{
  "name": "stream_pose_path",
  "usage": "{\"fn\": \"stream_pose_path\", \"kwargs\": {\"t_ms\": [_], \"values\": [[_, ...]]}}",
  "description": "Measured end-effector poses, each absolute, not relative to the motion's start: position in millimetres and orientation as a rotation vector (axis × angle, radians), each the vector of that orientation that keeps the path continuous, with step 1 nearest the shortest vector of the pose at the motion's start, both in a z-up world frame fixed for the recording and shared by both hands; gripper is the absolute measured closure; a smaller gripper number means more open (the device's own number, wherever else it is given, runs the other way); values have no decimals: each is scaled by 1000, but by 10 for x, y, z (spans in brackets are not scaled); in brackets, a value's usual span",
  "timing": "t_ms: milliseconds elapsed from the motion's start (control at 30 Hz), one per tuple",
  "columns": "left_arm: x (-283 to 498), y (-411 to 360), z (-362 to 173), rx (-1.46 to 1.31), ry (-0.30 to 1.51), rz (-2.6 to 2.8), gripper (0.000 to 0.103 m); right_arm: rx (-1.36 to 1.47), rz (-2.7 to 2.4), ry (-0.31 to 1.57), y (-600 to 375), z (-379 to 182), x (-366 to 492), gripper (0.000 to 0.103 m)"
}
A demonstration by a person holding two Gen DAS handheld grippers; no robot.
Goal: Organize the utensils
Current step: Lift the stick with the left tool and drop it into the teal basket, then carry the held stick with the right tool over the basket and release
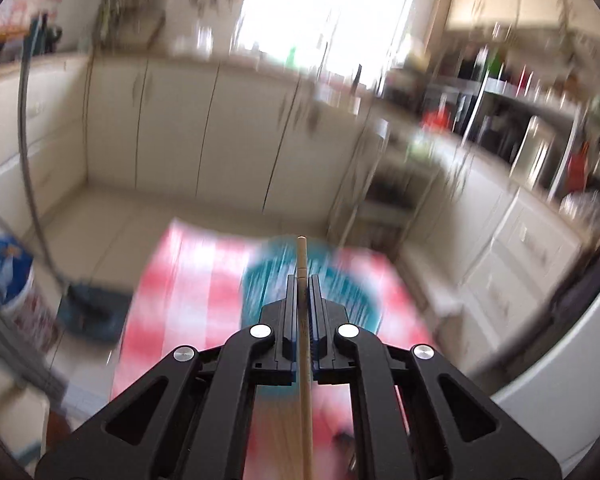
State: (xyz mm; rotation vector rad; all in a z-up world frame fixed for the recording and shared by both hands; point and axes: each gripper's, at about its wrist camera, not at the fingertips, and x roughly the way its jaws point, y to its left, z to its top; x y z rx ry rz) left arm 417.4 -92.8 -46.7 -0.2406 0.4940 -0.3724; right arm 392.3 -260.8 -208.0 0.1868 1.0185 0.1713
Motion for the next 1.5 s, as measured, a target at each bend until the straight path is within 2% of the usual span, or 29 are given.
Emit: {"fn": "stream_pose_path", "kwargs": {"t_ms": [100, 300, 467, 800, 867, 900, 933, 1000, 1133, 1300, 1400, 1500], "values": [[4387, -1058, -195, -275, 373, -353, 99, 191, 172, 1017, -2612, -2083, 3936, 97], [4882, -1308, -172, -272, 232, -244, 98, 189, 174, 1009, -2600, -2091, 3928, 97], [5168, -1452, -582, -235, 297, -195, 98, 182, 175, 1008, -2595, -2089, 3927, 97], [5020, -1338, -1053, -144, 442, -197, 98, 155, 167, 1006, -2545, -2086, 3931, 97], [4937, -1291, -1084, -138, 480, -205, 93, 149, 172, 1011, -2553, -2079, 3929, 97], [4898, -1262, -1087, -140, 493, -207, 85, 148, 173, 1014, -2566, -2077, 3925, 97], [4825, -1216, -1095, -143, 513, -204, 72, 147, 171, 1014, -2586, -2075, 3918, 97], [4677, -1143, -1098, -146, 525, -197, 56, 141, 179, 1016, -2611, -2075, 3906, 97], [4316, -905, -1131, -164, 520, -176, 40, 83, 168, 997, -2551, -2080, 3870, 97], [4306, -674, -1242, -223, 590, -176, 37, 56, 151, 981, -2514, -2079, 3843, 98], [4328, -522, -1192, -267, 599, -174, 37, 214, 189, 974, -2725, -1990, 3757, 98], [4337, -343, -1131, -327, 599, -165, 34, 441, 273, 888, -2962, -1704, 3618, 98]]}}
